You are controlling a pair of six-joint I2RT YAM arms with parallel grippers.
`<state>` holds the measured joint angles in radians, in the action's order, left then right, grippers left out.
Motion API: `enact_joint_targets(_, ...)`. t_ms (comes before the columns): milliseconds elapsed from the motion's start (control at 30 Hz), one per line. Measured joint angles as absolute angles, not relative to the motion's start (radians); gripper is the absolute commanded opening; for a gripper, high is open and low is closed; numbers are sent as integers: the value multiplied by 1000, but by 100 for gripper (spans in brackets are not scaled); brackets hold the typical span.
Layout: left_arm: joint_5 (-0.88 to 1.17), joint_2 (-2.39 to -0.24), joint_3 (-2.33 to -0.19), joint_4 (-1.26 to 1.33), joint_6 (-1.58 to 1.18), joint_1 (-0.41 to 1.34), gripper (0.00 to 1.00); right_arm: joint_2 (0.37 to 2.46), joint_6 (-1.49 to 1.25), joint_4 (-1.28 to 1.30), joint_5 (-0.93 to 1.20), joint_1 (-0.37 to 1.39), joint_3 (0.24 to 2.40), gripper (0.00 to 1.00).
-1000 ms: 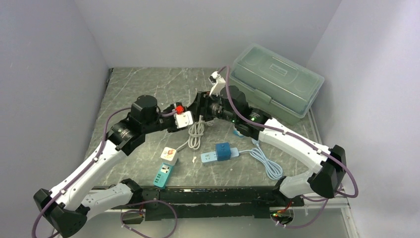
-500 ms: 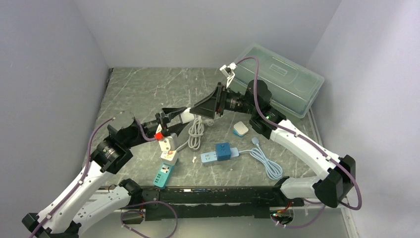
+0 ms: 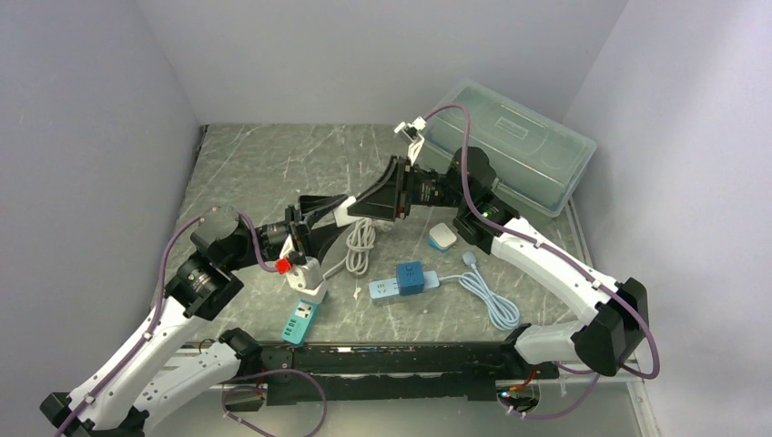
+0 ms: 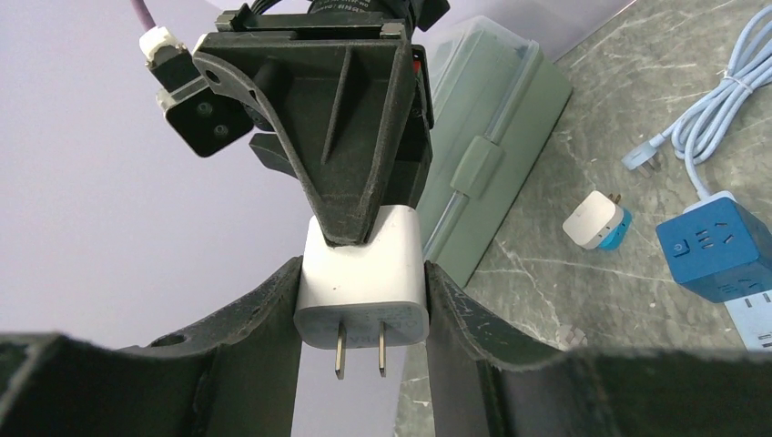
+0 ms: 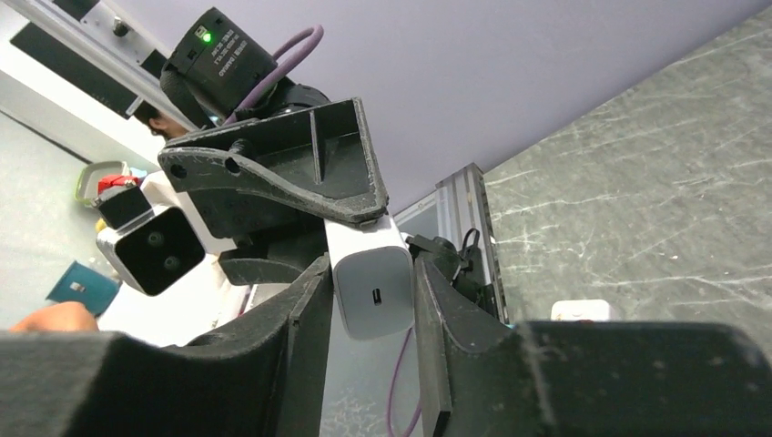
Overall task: Insert the plug
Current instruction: Pick up the plug from the center of the board, then insert the plug into the socket.
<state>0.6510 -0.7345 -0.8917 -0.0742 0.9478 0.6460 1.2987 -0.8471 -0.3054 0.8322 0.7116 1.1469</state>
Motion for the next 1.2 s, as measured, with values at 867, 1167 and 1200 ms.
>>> enact_joint_targets(867,191,-626,-884,-548,557,649,100,1521,273,732,199,791,1533,0)
enact_joint_targets(1167,81,-759,-847,-652,364,503,100,1504,501,827,130,860,1450,0)
enact_joint_targets(1200,96,-798,-848,-660,343,451,100,1492,519,827,130,869,1435,0)
